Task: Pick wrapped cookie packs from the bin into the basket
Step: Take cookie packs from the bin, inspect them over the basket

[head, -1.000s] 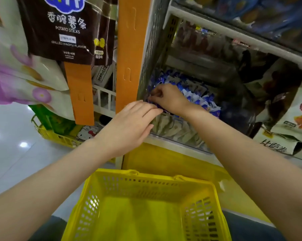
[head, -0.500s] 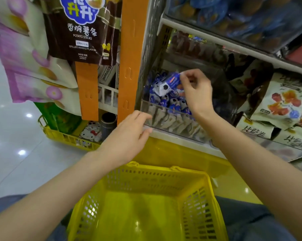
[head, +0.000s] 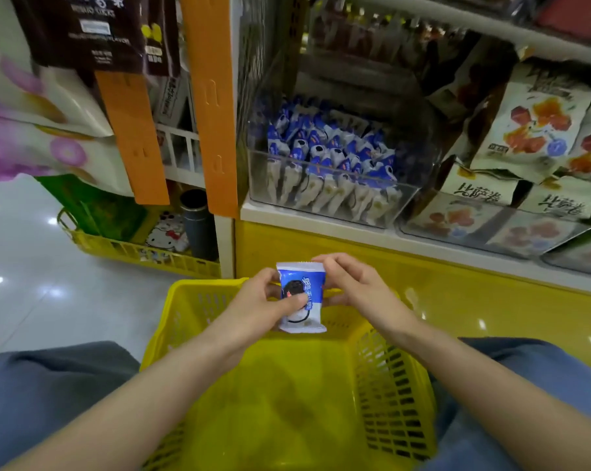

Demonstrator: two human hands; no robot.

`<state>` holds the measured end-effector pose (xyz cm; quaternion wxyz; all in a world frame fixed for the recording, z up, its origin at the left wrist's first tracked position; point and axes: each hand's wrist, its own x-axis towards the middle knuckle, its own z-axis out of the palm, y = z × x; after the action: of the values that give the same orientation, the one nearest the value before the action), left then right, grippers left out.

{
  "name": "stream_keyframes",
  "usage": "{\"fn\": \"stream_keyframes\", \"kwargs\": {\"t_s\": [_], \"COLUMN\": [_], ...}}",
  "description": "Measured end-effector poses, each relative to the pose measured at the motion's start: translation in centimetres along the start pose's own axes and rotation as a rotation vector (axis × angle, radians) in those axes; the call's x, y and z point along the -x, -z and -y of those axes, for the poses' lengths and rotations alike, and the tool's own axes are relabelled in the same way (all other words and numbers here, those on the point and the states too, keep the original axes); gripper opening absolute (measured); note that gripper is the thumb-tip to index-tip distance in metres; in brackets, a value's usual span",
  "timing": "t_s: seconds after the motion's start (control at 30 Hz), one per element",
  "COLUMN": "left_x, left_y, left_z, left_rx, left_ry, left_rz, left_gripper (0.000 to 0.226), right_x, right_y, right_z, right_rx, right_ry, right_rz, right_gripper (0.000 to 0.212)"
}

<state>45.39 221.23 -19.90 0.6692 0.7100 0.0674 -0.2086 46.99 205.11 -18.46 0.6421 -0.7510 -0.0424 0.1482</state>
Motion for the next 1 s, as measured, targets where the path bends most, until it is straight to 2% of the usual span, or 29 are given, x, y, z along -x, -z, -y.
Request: {"fn": "stream_keyframes", "kwargs": {"t_s": [0.1,0.23,0.3,0.37,0.4,0.47,0.53,0.57,0.67,0.73,0.8,0.9,0.93,1.0], "left_x": [-0.1,-0.5,-0.7,-1.0,-1.1,-1.2,-1.1,-1.1,-1.2,-1.2,-0.9,-1.0,-1.2,-1.4], "left_y": [-0.1,-0.1,-0.3,-0.4,-0.5,-0.6,-0.6,-0.7,-0.6,-0.6,-0.5,-0.2,0.1,0.6], "left_z": [0.9,1.3,1.2,1.2,1.3,1.3,1.4,1.4,1.3,1.4,1.5,1.6,1.5,1.4], "left_rx": [-0.014,-0.015,-0.003,0.004,0.004,0.026,0.061,0.075,0.155,0.168,0.097,0.150,0.180,0.227], "left_ry": [-0.004,-0.064,-0.075,-0.081,-0.078,-0.056,-0.019,0.002,0.085,0.144,0.120,0.029,0.007,-0.042], "left_rz": [-0.003,0.020,-0.003,-0.051,-0.068,-0.079,-0.077,-0.074,-0.003,0.084,0.096,-0.064,-0.129,-0.225], "left_gripper": [0.033,0.023,0.007,0.014,0.019,0.022,0.021,0.021,0.019,0.020,0.023,0.025,0.023,0.012], "right_x": [-0.1,-0.3,-0.4,-0.4,-0.2,0.1,0.2,0.2,0.3,0.1,-0.2,-0.2,-0.1,0.3], "right_y": [-0.7,-1.0,-1.0,-1.2,-1.2,-1.1,-0.7,-0.5,-0.5,-0.5,-0.3,0.0,0.0,-0.1], "right_z": [-1.2,-2.3,-2.7,-3.0,-3.1,-3.3,-3.3,-3.2,-2.7,-2.5,-2.2,-2.1,-2.1,-2.3], "right_rx": [-0.010,-0.032,-0.026,0.016,0.109,0.455,0.763,0.807,0.631,0.408,0.113,-0.219,-0.267,-0.228], "right_ry": [-0.004,-0.021,-0.030,0.005,0.066,0.268,0.439,0.475,0.392,0.248,0.093,-0.116,-0.188,-0.297], "right_rz": [-0.015,-0.036,-0.039,-0.037,-0.046,-0.099,-0.121,-0.111,-0.144,-0.219,-0.265,-0.245,-0.195,-0.037], "right_gripper": [0.009,0.017,0.019,0.020,0.018,0.007,0.013,0.016,0.010,0.009,0.015,0.008,0.006,0.021]}}
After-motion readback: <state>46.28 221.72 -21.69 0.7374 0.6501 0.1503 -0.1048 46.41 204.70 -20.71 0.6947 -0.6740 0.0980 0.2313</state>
